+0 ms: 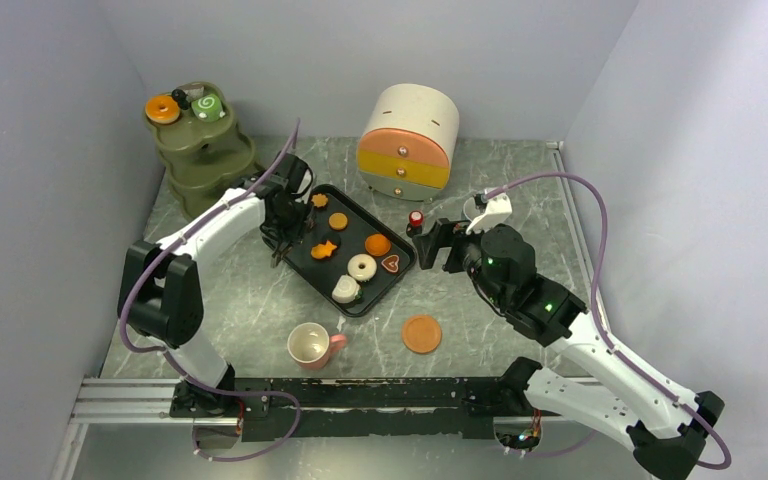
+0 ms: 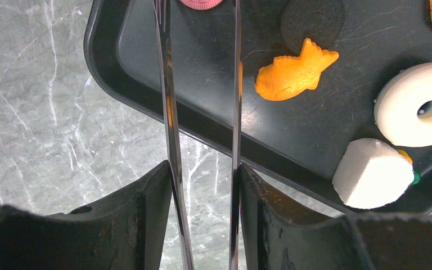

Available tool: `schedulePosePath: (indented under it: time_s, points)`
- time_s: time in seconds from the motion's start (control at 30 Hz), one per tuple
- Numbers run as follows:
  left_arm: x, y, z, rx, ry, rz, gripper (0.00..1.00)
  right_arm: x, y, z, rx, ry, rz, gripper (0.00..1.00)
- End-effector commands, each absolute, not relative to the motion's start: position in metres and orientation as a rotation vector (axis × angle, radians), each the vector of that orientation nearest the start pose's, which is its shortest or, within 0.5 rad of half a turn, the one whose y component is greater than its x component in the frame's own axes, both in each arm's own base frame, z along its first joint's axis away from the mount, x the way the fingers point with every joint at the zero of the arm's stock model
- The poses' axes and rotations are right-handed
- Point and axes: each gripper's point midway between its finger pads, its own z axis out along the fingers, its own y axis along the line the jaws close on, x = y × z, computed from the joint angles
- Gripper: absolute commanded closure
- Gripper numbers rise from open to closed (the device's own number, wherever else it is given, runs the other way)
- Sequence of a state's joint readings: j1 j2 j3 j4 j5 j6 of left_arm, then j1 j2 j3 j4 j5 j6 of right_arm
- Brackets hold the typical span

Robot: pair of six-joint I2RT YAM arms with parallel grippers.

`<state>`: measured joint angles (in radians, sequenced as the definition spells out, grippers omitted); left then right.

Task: Serve the afternoon tea
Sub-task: Pick up the desert from the tray.

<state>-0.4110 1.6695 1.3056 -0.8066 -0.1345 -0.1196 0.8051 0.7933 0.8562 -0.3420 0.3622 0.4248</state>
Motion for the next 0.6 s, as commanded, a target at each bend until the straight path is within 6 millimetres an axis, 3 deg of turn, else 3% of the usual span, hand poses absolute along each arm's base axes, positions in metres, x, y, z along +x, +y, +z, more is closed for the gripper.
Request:
schedulePosePath:
  time_s: [0.0,0.57]
  points:
    - [0.337,-0.131,0.106,0.346,2.667,-0.048,0.50,0.241,0.180,0.284,-0.081,1.821,0.541,0.05]
    - [0.339,-0.126,0.129,0.325,2.619,-0.023,0.57,0.242,0.183,0.284,-0.093,1.825,0.544,0.06]
